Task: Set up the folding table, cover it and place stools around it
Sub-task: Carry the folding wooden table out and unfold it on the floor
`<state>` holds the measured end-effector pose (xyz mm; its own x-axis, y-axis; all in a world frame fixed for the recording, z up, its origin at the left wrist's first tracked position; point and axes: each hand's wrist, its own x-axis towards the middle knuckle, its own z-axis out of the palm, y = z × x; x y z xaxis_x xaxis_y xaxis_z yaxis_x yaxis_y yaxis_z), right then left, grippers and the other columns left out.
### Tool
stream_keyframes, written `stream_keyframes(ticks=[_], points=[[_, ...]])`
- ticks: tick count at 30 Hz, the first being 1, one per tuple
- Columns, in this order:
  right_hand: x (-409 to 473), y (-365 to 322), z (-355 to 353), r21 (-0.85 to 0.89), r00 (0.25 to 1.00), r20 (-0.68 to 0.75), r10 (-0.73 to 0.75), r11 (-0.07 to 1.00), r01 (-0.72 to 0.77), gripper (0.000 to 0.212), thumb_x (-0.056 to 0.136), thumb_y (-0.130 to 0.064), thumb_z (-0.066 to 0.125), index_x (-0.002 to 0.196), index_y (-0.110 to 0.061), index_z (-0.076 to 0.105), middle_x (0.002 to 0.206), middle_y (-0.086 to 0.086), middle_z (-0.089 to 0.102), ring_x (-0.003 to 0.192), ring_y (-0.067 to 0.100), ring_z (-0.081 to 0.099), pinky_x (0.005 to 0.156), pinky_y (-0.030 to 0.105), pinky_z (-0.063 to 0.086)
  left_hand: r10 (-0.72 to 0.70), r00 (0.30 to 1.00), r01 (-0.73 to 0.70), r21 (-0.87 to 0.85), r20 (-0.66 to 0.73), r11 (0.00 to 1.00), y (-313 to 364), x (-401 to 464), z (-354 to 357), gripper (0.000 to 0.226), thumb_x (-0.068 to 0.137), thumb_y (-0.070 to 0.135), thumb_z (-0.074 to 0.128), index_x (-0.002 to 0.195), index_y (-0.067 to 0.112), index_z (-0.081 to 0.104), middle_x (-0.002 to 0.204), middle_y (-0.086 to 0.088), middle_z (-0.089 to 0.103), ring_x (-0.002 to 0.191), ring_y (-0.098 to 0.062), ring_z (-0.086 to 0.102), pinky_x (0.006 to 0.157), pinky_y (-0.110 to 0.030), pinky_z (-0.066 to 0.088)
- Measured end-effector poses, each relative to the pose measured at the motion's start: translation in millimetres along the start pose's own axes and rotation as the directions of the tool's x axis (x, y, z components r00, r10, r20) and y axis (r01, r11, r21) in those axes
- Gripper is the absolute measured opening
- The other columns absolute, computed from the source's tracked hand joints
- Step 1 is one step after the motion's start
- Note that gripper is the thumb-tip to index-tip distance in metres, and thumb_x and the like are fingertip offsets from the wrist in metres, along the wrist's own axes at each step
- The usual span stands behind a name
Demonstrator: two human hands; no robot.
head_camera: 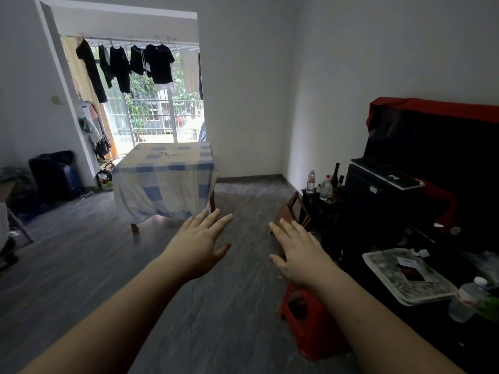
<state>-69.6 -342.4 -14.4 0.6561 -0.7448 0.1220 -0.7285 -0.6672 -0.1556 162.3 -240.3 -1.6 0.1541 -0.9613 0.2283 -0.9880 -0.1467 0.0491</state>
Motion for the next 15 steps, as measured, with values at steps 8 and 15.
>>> stream_keyframes(ticks=[8,15], points=[[151,88,30,-0.007,1.000,-0.006,0.022,1.000,-0.022,0.075,0.099,-0.054,0.038,0.157,-0.035,-0.006,0.166,-0.005,-0.006,0.152,0.019,-0.008,0.123,0.046,0.004,0.019,0.999,-0.020,-0.020,-0.032,1.000,-20,169,61,0.069,0.098,0.060,0.037,0.155,0.043,0.002,0.166,0.004,0.006,0.153,-0.018,0.001,0.124,-0.040,0.006],[275,163,49,-0.004,0.998,0.035,0.049,0.999,-0.049,0.077,0.098,-0.055,0.038,0.157,-0.034,-0.007,0.166,-0.004,-0.007,0.152,0.019,-0.007,0.123,0.045,0.004,0.013,1.000,-0.013,-0.016,-0.001,1.000,-33,311,103,0.068,0.098,0.060,0.037,0.155,0.041,0.005,0.166,0.002,0.008,0.153,-0.021,0.002,0.124,-0.043,0.010]])
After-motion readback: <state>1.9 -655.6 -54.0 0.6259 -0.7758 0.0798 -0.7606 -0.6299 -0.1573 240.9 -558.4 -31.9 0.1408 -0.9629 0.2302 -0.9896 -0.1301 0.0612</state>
